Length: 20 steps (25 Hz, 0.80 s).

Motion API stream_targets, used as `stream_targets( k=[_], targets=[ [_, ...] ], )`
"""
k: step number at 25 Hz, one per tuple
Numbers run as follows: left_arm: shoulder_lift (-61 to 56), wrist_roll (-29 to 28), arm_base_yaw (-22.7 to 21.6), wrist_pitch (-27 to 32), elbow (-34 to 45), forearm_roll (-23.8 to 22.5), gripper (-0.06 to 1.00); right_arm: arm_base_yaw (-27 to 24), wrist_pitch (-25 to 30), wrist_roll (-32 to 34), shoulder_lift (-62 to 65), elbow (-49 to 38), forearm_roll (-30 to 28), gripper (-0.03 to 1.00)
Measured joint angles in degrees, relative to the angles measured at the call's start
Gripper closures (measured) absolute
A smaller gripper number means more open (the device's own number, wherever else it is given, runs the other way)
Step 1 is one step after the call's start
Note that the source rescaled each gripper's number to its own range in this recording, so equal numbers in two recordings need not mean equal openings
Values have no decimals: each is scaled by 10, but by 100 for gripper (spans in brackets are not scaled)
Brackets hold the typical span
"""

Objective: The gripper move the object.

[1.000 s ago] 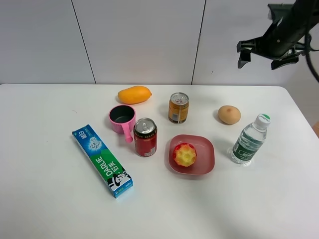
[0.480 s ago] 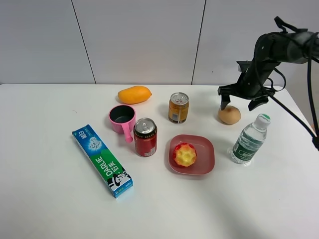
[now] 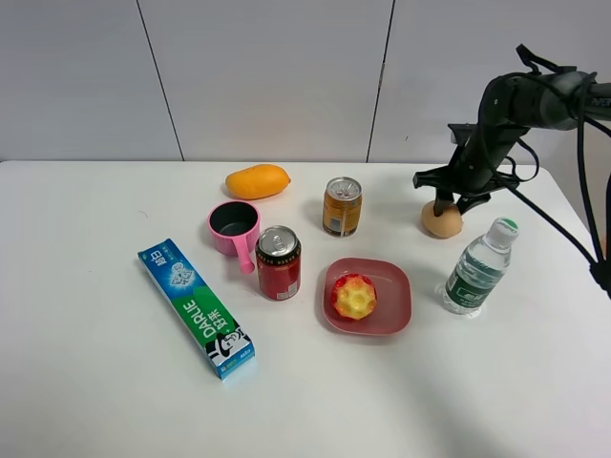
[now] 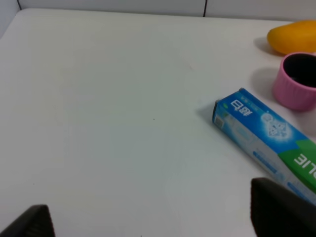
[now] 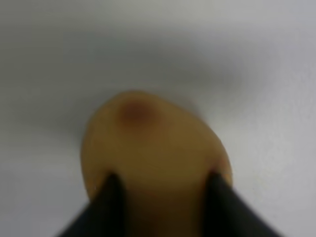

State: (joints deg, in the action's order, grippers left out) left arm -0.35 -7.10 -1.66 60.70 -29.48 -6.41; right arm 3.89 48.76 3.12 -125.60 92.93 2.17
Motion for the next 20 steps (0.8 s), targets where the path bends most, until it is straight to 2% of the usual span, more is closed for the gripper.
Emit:
stream_targets(
  k=[2, 4, 8, 13, 17, 20],
  targets=[
    [0, 0, 0, 0, 0, 0, -6, 0, 0, -16, 0, 0, 8, 88],
    [0, 0, 0, 0, 0, 0, -6, 0, 7, -31, 1, 0, 18, 93],
    [0, 0, 0, 0, 0, 0, -6, 0, 34, -35, 22, 0, 22, 95],
    [0, 0, 0, 0, 0, 0, -6, 15, 59, -37, 144, 0, 21, 96],
    [0, 0, 0, 0, 0, 0, -6, 76, 40, -40, 253, 4, 22, 97],
    [0, 0, 0, 0, 0, 0, -6, 125, 38, -46, 280, 44, 49, 97]
  ],
)
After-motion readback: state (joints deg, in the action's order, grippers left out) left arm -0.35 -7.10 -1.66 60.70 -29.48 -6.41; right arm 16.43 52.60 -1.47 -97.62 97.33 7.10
